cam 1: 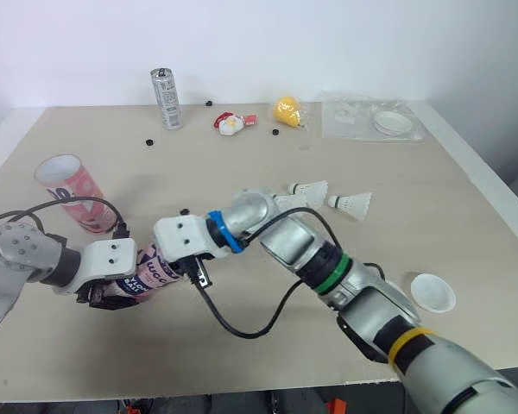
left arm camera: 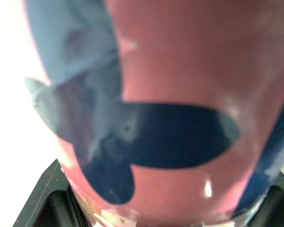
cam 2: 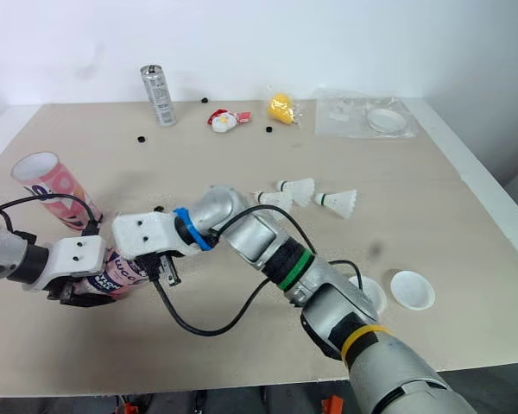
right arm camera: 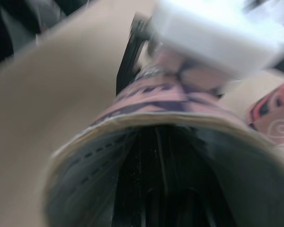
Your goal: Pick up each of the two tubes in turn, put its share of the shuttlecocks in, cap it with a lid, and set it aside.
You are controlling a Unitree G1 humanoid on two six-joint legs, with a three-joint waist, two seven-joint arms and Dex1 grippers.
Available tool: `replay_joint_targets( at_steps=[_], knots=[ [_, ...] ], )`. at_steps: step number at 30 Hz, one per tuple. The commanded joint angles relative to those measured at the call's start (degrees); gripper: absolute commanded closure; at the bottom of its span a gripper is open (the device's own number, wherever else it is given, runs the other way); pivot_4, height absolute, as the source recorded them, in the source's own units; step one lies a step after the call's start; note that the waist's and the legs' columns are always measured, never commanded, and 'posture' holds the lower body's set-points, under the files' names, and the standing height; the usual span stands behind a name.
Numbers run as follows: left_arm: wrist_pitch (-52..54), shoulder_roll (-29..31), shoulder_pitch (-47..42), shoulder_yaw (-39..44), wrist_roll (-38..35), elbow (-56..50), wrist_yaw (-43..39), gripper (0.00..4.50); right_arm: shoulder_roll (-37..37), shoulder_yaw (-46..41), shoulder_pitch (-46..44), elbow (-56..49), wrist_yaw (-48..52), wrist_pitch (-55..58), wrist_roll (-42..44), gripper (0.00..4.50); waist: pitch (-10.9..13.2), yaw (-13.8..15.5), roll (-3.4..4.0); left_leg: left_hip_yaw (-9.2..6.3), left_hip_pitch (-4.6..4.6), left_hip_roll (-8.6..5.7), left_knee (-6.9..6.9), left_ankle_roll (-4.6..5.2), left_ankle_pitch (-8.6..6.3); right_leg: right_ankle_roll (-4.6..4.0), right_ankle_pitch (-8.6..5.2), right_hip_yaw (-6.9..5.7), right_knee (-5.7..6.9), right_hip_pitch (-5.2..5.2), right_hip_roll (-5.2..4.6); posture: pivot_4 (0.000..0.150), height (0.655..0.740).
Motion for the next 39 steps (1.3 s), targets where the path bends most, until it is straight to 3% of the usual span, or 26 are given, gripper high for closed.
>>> replay_joint_targets(
  at_steps=[1,8,20,24,27,30,33,37,38,39],
  knots=[
    [-0.3,-0.7,-0.6,-1.1,0.2,-0.4,0.2,1.48,3.6,1.4,-1.2,1.8,0.7,-3.0,-2.1,4.46,0.0,0.0,0.01,0.0,0.03,0.02,-0.01,0.0,0.0,-0.02,0.01,-0.02,0.0,0.01,0.01,0.15,0.74],
    [0.0,-1.1,-0.4,-0.9,0.6,-0.7,0.3,1.48,2.8,-4.1,-1.0,-1.2,3.4,-1.2,0.5,4.46,0.0,0.0,0.03,-0.05,0.13,0.28,-0.03,-0.02,0.03,-0.29,0.12,-0.15,0.07,0.0,0.24,0.15,0.74],
    [-0.5,-2.1,-0.9,-0.7,0.5,-0.2,0.2,1.48,-11.9,-17.7,4.8,-21.3,8.9,18.5,15.7,4.46,0.0,0.3,0.03,-0.08,0.0,0.0,-0.02,-0.05,0.04,-0.07,-0.01,-0.15,0.06,0.03,-0.04,0.15,0.74],
    [0.7,-4.4,-2.9,0.9,-2.6,-0.7,0.1,1.48,-15.1,-22.4,7.9,-24.1,8.2,23.9,21.1,4.46,0.0,0.3,0.02,-0.08,0.0,0.01,-0.01,-0.04,0.04,-0.07,0.01,-0.15,0.06,0.03,-0.03,0.15,0.74],
    [4.2,-9.3,-7.5,3.7,-8.0,-1.3,2.6,1.48,-18.8,-31.8,11.2,-27.7,5.3,31.5,29.1,4.46,0.0,0.4,-0.05,-0.21,-0.16,-0.03,0.05,-0.05,0.04,-0.02,-0.01,-0.17,0.04,0.02,-0.02,0.15,0.74],
    [10.5,-17.3,-11.3,7.0,-16.3,-2.4,7.9,1.48,-24.5,-38.3,14.9,-31.4,3.6,38.0,34.7,3.72,0.1,0.4,-0.05,-0.39,-0.41,-0.13,0.19,-0.05,0.02,0.0,0.02,-0.2,-0.02,-0.01,-0.04,0.15,0.74],
    [11.3,-28.0,-11.4,7.7,-19.4,-3.7,16.6,1.48,-32.3,-42.3,19.9,-34.6,3.1,42.6,37.4,2.38,0.1,0.3,-0.04,-0.51,-0.6,-0.23,0.44,0.12,-0.13,0.02,0.03,-0.27,-0.09,0.02,-0.14,0.15,0.74],
    [5.3,-37.7,-8.7,4.1,-14.5,-2.8,25.0,1.48,-40.8,-45.0,25.4,-35.1,3.7,43.0,37.6,0.44,0.1,0.0,-0.04,-0.5,-0.75,-0.34,0.69,0.38,-0.31,0.09,0.05,-0.18,-0.12,0.03,-0.2,0.15,0.74],
    [1.7,-40.4,-7.5,2.5,-12.1,-1.0,27.3,1.48,-43.3,-46.2,27.0,-34.4,4.2,42.8,37.5,0.06,0.1,-0.1,0.0,-0.48,-0.75,-0.33,0.7,0.39,-0.32,0.08,0.08,-0.12,-0.12,0.0,-0.16,0.15,0.74],
    [-2.8,-44.1,-6.1,0.6,-9.7,1.4,30.1,1.48,-46.2,-47.9,28.9,-33.1,4.9,42.3,36.9,0.06,0.1,0.1,0.0,-0.47,-0.72,-0.33,0.69,0.4,-0.32,0.08,0.09,-0.08,-0.11,0.01,-0.16,0.15,0.74]
  ],
)
